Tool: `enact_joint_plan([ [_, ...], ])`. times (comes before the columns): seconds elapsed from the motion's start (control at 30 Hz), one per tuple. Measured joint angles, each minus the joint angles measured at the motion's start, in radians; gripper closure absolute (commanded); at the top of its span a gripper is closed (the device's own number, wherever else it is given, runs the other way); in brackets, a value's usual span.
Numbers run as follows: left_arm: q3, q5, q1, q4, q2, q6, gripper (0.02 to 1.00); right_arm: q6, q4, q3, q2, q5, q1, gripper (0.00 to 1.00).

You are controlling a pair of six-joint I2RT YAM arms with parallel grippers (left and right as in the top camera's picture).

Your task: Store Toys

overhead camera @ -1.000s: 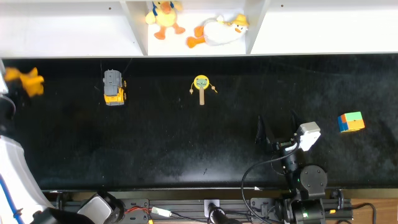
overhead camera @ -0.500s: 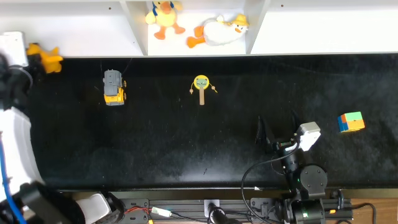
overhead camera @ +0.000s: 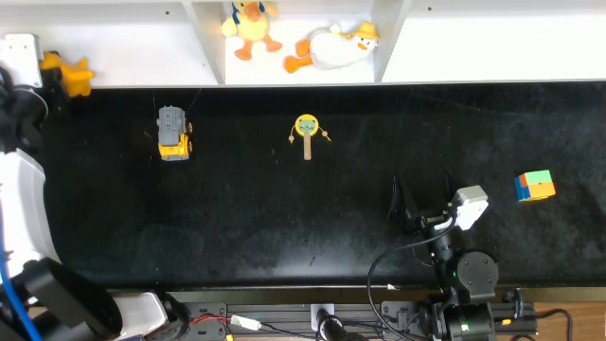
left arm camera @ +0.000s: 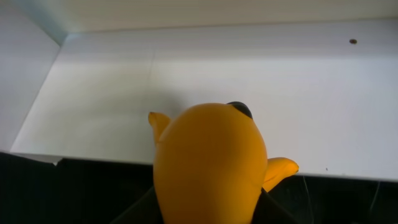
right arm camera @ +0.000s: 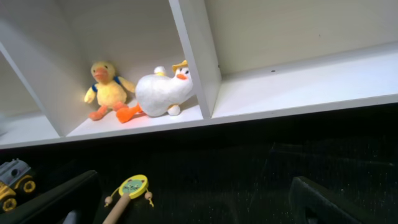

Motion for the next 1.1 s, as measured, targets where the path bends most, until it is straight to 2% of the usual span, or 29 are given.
enact_joint_plan([
  [0.5, 0.052, -0.094, -0.045, 0.099, 0.110, -0.089, 0.794, 0.000, 0.000, 0.000, 0.000, 0.000, 0.000, 0.005],
  [0.63, 0.054, -0.121, -0.045, 0.118, 0.117, -0.104, 0.741, 0.000, 0.000, 0.000, 0.000, 0.000, 0.000, 0.007],
  [1.1, 0.237, -0.146, -0.046, -0.005, 0.245, -0.174, 0.794, 0.000, 0.000, 0.000, 0.000, 0.000, 0.000, 0.007],
])
